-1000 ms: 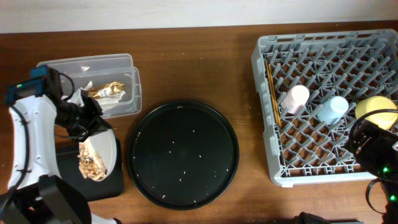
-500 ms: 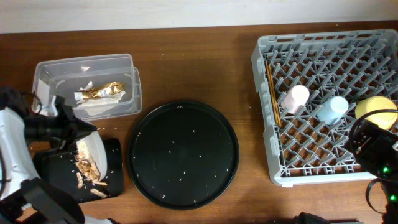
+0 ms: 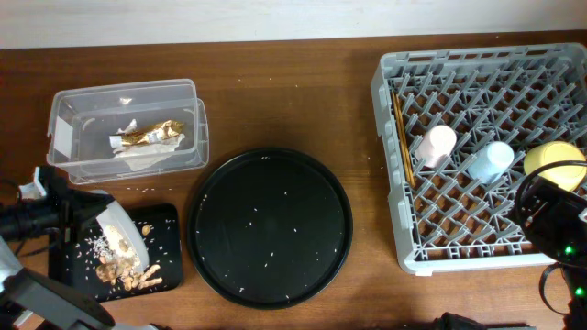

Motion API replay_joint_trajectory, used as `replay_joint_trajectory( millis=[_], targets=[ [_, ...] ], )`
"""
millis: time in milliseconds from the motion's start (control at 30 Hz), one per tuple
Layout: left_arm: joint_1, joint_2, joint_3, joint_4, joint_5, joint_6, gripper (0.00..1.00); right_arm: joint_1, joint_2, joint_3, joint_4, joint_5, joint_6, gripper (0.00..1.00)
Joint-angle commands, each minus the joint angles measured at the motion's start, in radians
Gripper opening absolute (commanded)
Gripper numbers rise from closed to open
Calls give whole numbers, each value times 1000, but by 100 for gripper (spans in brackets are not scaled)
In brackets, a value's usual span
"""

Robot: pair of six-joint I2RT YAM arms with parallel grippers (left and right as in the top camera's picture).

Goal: Sort waste into correct bins and load items into the dishwasher rack
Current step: 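Tilt the plate over the small black tray to dump the scraps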

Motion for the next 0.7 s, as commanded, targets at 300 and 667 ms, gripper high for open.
replay_joint_trajectory(
  millis=[300,667],
  targets=[
    [137,-14,-94,-33,198,154,1,-6,-4,12,3,-2,3,98],
    [277,-14,-98,-119,248,227,1,-6,-4,11,3,-2,3,98]
  ],
)
